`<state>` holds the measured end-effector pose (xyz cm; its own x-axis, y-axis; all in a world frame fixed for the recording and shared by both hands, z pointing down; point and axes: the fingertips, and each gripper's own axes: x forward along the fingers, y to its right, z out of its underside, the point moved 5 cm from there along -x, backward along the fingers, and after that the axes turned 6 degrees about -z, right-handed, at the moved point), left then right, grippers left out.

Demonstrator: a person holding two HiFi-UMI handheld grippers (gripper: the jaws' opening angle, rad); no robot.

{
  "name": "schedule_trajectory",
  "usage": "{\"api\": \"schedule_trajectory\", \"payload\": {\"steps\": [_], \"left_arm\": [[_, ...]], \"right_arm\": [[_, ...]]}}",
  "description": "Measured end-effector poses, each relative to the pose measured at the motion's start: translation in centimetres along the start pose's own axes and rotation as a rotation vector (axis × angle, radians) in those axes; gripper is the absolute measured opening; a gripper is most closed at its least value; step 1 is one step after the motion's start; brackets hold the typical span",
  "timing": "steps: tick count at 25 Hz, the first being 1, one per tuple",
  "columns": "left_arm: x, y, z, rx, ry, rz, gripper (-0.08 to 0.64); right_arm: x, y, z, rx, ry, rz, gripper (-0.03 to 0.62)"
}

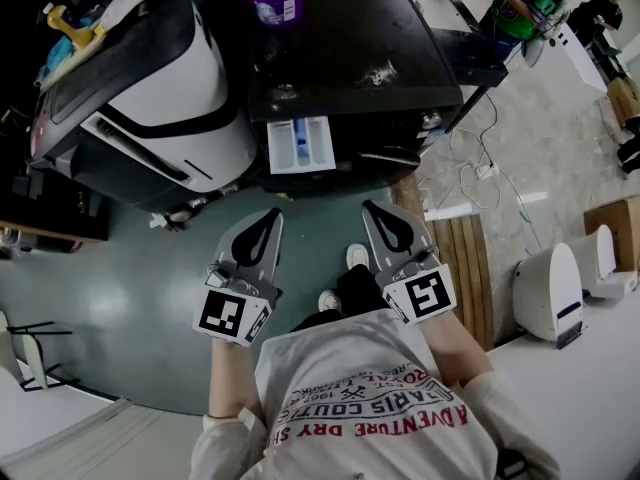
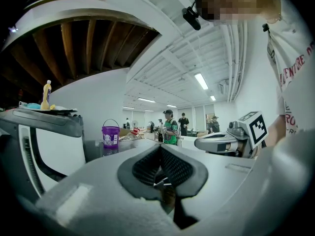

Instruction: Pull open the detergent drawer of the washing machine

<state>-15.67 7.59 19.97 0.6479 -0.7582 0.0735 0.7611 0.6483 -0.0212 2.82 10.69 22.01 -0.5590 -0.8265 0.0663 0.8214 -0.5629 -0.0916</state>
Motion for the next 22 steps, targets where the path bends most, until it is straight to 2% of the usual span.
{"api": "schedule_trajectory", "payload": {"steps": [6,10,22], "left_arm": [[0.34,0.28,-0.14,-0.01,0.002,0.01,0.0],[0.39,0.28,-0.82,-0.084,0.042,0.026,0.0],[0.83,0.38,-0.47,-0.027,0.018,0.027,0.0]], "right_arm": [[-0.16,0.41,-0.17,-0.002,0.0,0.01,0.0],[0.03,0.45,-0.19,0.004,-0.001,0.014,0.0],[0.75,-0.31,-0.86,-0.001,0.019,0.006,0.0]]}}
